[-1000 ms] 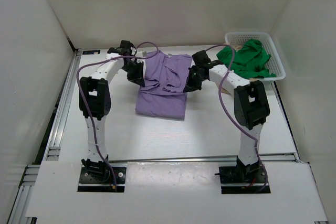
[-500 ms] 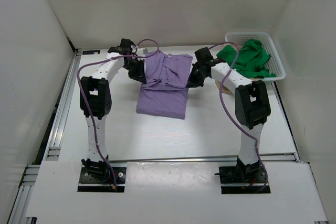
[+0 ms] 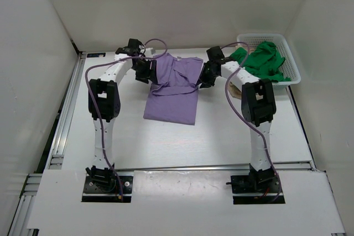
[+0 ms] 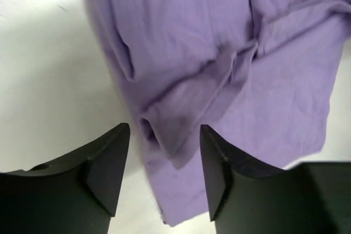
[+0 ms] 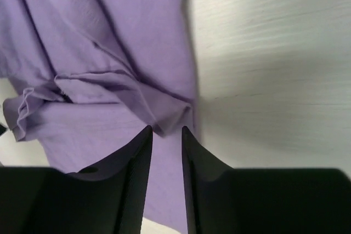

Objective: Fold and stack the t-shirts
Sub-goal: Fold the folded rectangular tshirt in 1/3 of the way

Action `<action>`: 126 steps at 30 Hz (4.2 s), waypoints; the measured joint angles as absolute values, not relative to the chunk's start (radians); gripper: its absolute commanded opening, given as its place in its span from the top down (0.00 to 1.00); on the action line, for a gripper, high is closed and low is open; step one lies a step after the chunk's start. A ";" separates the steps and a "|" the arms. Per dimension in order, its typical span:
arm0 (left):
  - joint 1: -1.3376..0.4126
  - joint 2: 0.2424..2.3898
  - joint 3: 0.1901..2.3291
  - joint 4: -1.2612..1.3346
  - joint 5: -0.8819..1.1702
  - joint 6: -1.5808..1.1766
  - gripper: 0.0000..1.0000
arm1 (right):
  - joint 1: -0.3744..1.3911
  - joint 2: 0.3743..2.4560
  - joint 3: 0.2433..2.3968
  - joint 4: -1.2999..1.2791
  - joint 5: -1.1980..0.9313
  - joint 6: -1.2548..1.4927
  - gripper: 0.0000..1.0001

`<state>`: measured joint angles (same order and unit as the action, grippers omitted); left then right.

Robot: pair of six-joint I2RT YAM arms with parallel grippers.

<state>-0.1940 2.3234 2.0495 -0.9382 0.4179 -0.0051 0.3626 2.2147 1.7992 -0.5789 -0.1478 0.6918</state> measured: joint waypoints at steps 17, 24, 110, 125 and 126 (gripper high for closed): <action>-0.203 2.037 1.805 -0.845 0.258 -0.005 0.71 | 0.678 2.156 1.803 -0.522 -0.056 0.529 1.00; -0.388 2.048 1.740 -0.847 0.173 -0.004 0.70 | 0.624 2.217 1.802 -0.531 -0.043 0.616 1.00; -0.376 2.365 2.032 -0.776 -0.101 0.000 0.43 | 0.496 2.346 1.934 -0.466 0.025 0.730 0.98; -0.304 2.347 2.123 -0.758 -0.155 0.001 0.00 | 0.425 2.352 1.984 -0.488 0.105 0.750 0.42; -0.294 2.332 2.121 -0.758 -0.156 0.001 0.00 | 0.421 2.346 1.985 -0.500 0.106 0.738 0.37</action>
<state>-0.2943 2.3318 2.1208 -0.7582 -0.1562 0.0006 0.4206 2.3455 1.9846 -0.4999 0.1059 0.7383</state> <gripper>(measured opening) 0.996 0.535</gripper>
